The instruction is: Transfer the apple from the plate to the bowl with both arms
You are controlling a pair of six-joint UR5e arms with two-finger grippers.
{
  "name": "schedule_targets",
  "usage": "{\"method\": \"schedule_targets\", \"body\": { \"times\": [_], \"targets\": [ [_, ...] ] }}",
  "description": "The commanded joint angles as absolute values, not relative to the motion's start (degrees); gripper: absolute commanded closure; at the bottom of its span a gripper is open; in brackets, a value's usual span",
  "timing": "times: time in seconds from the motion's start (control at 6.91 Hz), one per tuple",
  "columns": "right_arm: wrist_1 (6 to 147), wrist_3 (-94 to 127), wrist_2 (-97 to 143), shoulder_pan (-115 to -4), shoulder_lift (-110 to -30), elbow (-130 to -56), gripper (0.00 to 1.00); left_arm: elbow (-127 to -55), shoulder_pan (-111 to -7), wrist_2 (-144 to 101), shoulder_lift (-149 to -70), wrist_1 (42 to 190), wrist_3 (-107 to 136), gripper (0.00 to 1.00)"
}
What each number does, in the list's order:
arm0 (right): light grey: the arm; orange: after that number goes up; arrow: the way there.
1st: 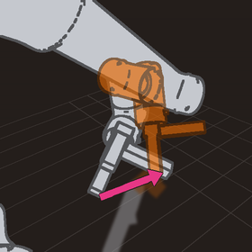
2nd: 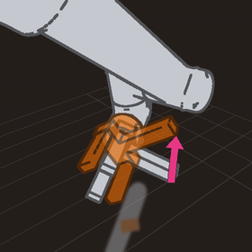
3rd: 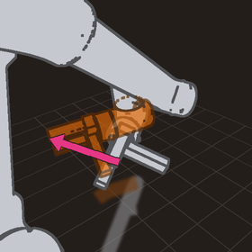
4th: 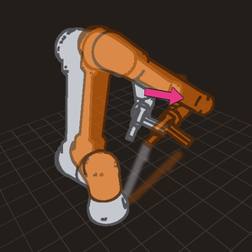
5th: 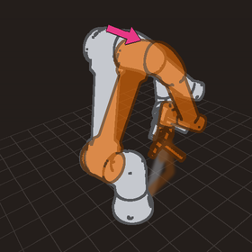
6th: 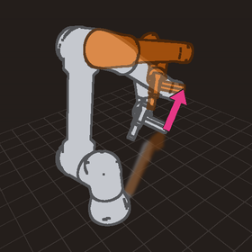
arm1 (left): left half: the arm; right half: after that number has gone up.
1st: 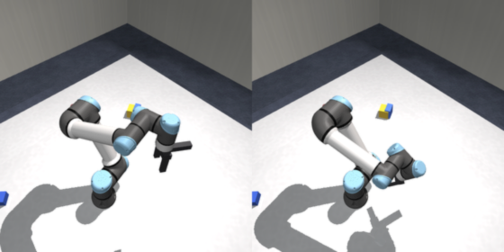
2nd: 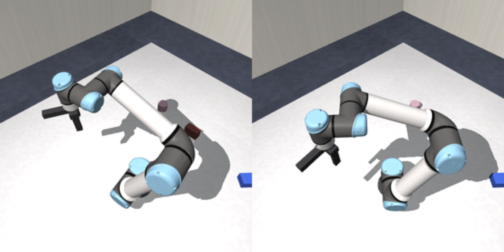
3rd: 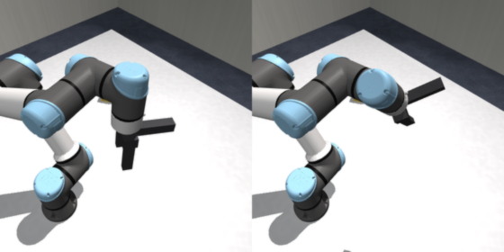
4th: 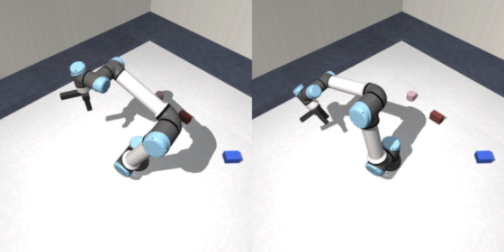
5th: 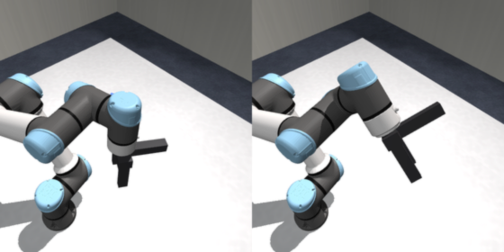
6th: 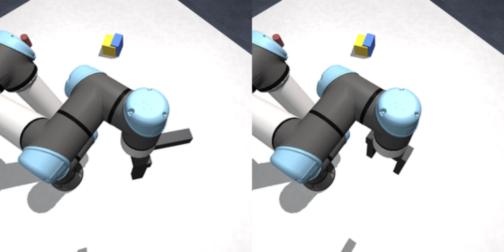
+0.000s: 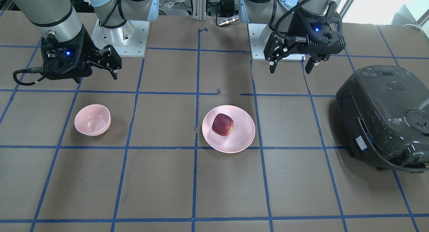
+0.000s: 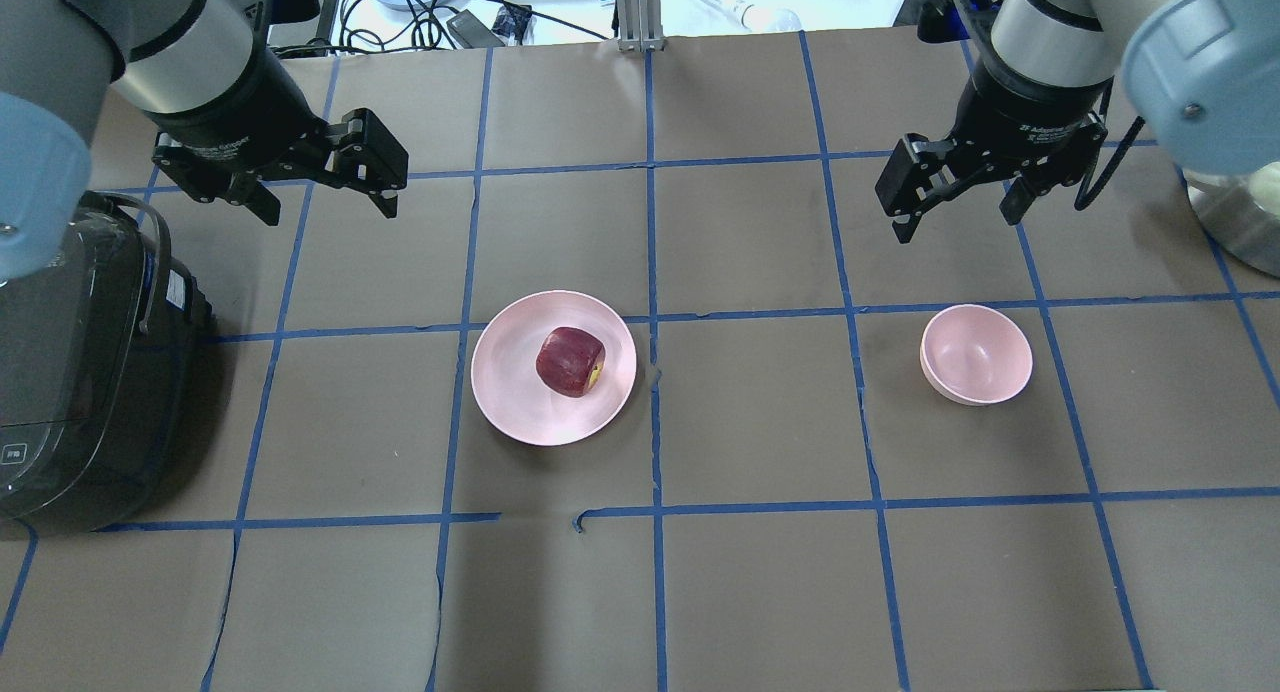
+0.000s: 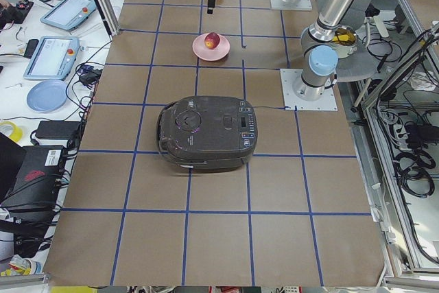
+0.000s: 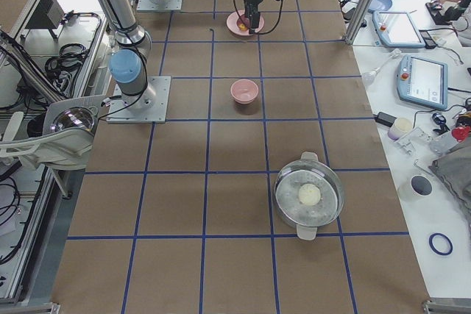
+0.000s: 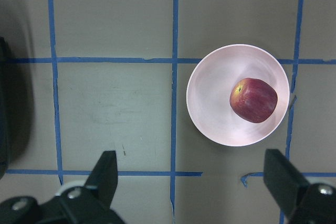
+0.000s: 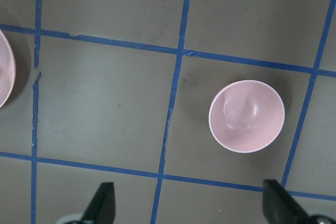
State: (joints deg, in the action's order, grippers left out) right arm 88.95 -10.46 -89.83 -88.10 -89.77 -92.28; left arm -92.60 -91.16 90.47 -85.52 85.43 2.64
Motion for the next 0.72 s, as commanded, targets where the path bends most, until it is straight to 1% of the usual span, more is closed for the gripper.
{"method": "schedule_targets", "body": {
  "times": [0.0, 0.29, 0.58],
  "targets": [
    [89.12, -10.55, -89.82, -87.54, -89.56, -92.46, 0.0, -92.64, -91.23, 90.53, -85.43, 85.52, 2.64, 0.0],
    [89.3, -10.46, -90.09, -87.28, -89.56, -92.46, 0.0, -92.64, -91.23, 90.53, -85.34, 85.43, 2.64, 0.0],
    [88.77, -10.98, -90.09, -84.74, -89.65, -92.55, 0.0, -92.64, -91.23, 90.44, -85.34, 85.52, 2.72, 0.0]
  ]
}}
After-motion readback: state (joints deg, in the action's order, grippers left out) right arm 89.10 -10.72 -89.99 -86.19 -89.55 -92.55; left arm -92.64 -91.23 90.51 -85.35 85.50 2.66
